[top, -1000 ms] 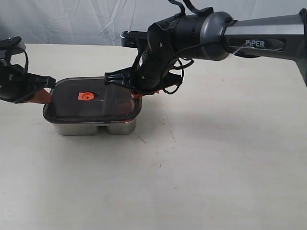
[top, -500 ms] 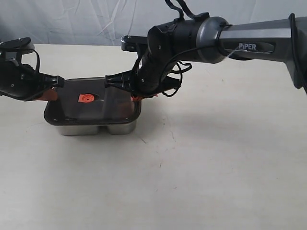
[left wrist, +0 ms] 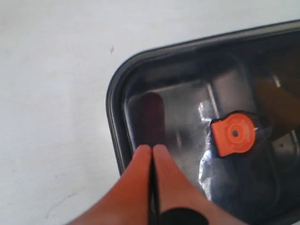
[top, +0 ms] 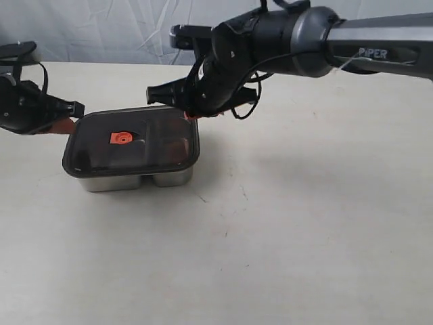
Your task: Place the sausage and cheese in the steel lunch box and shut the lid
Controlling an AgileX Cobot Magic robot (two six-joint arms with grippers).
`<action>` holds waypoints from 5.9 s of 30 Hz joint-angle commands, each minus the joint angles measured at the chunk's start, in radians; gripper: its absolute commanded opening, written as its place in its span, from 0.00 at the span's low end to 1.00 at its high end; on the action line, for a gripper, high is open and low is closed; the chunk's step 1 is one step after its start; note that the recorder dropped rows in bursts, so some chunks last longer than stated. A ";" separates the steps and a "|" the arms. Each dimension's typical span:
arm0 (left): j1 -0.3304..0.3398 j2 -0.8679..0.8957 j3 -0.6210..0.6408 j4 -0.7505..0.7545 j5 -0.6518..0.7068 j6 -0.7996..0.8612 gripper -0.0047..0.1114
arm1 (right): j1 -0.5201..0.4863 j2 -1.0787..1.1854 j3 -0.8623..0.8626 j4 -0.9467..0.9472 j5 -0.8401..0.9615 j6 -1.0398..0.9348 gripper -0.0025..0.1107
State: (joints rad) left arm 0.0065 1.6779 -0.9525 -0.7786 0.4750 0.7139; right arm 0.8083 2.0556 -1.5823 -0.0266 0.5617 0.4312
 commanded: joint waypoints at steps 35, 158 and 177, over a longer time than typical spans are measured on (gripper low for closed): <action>-0.010 -0.965 0.330 0.032 -0.049 0.000 0.04 | -0.032 -0.468 0.467 -0.331 -0.197 0.194 0.01; -0.008 -1.153 0.443 0.234 -0.004 -0.162 0.04 | -0.801 -1.962 1.454 0.027 -0.211 -0.381 0.01; -0.008 -1.153 0.443 0.234 -0.004 -0.162 0.04 | -0.801 -2.039 1.582 0.059 -0.198 -0.381 0.01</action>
State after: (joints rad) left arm 0.0065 0.5281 -0.5163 -0.5439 0.4752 0.5584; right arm 0.0139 0.0239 -0.0049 0.0289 0.3655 0.0596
